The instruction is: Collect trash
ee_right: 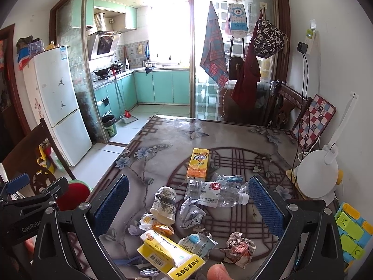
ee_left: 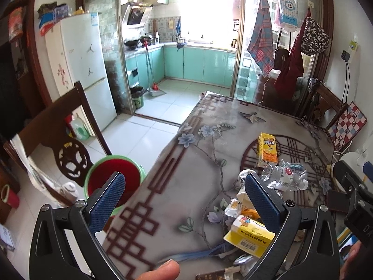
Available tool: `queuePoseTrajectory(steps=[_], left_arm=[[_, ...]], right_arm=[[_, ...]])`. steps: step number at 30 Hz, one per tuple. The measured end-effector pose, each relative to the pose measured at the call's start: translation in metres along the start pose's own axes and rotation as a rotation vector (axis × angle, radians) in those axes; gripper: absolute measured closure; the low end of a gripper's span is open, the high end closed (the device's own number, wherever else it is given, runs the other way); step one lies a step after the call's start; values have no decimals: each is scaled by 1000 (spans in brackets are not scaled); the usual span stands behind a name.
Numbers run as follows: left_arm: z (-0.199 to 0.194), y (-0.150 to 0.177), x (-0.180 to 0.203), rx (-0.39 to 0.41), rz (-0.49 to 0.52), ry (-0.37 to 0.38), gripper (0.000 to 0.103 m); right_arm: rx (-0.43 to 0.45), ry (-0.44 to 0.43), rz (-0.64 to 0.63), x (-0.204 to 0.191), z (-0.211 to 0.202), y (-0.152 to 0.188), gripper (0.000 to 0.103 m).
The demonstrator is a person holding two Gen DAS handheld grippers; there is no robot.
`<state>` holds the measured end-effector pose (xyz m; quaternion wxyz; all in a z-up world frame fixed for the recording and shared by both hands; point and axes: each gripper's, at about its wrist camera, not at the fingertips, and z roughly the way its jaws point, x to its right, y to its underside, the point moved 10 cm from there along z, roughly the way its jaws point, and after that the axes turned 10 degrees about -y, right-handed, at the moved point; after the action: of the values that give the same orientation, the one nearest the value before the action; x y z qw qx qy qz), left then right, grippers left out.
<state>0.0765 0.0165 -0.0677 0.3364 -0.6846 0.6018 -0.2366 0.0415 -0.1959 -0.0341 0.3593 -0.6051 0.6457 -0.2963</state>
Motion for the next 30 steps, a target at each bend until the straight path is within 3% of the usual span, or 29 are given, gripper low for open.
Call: queuePoseTrajectory(steps=[3,7,9,11,14,18,23,30], left_arm=[[1,-1,-1,2,-8,-4,0],[-7,-10,-10,115,-35,-60,0],[-8,-12,-16,146,-93,-33,0],[-4,-11,-17,136,-88,-29,0],[-1,-9,-10,149,19,-30,0],[-5,-11,-6,147,15,30,0],[-4,-10,0,125,40,51,0],[3,8,17,82,142,106,0]], right_arm=[[-2,1,2,-1,1,1,0],[-5,3,6,0,1,3,0],[-6,2,11,1,1,4,0],[-7,-5,21,2,2,5,0],[-8,-33,34,0,2,6,0],[-11,-45,36,-3,2,8,0],[-9,-56,48,-4,1,8,0],[21,-166,141,8,1,15,0]])
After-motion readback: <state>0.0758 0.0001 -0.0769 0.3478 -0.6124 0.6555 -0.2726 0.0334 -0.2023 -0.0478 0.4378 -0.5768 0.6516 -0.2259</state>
